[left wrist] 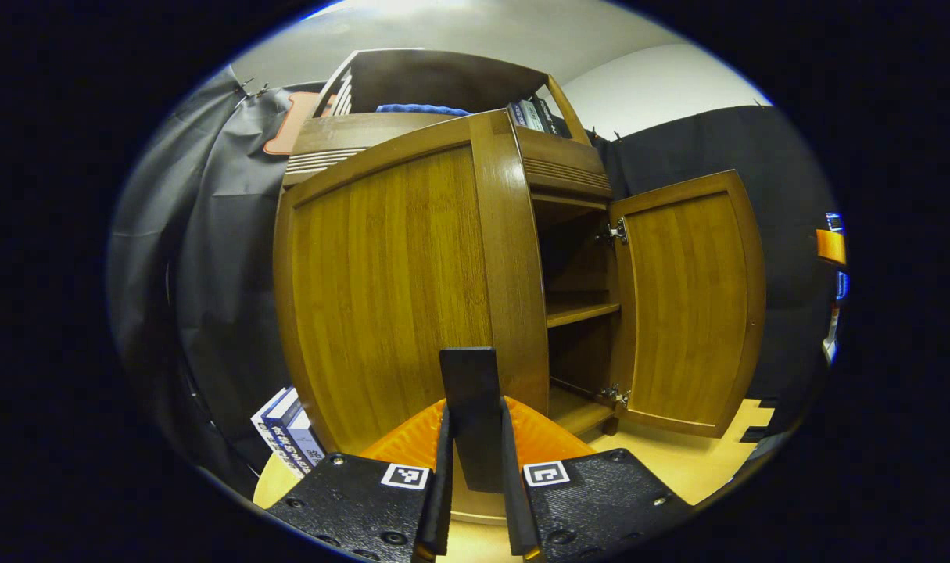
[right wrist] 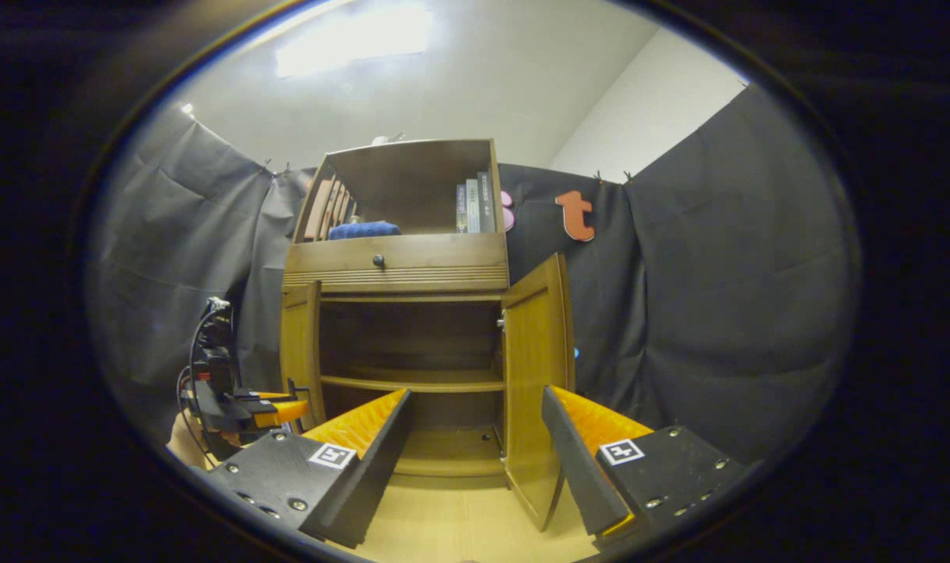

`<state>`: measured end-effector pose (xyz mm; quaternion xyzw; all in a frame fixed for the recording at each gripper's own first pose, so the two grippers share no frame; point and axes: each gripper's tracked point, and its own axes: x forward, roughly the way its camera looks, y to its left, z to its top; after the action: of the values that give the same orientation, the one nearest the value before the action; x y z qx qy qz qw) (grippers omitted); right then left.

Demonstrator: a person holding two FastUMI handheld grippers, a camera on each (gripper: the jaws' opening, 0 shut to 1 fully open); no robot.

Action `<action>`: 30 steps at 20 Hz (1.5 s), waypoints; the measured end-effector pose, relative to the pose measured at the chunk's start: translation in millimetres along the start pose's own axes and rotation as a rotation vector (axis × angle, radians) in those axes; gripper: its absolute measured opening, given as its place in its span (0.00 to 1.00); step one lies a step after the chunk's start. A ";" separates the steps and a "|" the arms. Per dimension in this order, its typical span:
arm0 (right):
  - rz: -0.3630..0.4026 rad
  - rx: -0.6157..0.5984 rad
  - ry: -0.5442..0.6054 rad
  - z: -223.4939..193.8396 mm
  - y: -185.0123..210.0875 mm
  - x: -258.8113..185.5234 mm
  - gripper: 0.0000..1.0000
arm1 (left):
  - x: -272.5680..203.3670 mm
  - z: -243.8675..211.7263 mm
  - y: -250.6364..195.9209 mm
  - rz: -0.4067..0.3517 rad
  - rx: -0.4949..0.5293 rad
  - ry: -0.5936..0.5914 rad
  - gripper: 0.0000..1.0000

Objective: Open the right door of the double-door shoe cabinet with the right hand, and open the left door with the left hand.

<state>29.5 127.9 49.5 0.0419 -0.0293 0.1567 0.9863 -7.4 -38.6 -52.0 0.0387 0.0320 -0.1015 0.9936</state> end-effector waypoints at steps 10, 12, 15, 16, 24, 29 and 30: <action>0.000 -0.003 -0.004 3.9 15.6 10.3 0.95 | -43.2 5.1 27.7 0.064 0.005 -0.025 0.30; 0.014 0.005 0.005 0.9 23.2 13.9 0.95 | -49.7 7.4 33.5 0.087 0.006 -0.034 0.30; 0.020 -0.010 0.013 -2.7 31.8 19.6 0.95 | -54.8 5.7 37.7 0.124 -0.010 -0.034 0.27; 0.030 -0.011 0.014 -2.6 36.4 20.0 0.96 | -58.0 6.6 39.5 0.147 0.001 -0.044 0.27; 0.072 -0.019 0.025 -11.3 58.8 22.2 0.98 | -89.0 3.8 66.4 0.271 0.078 -0.087 0.19; 0.072 -0.004 0.027 -17.7 60.4 26.4 0.96 | -110.3 7.4 106.6 0.319 0.106 -0.081 0.10; 0.073 0.004 0.030 -18.5 61.2 27.4 0.96 | -111.1 6.2 110.6 0.299 0.100 -0.073 0.07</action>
<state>37.2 195.9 37.5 0.0402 -0.0159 0.1930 0.9802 -93.0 91.0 -30.0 0.0889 -0.0152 0.0444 0.9949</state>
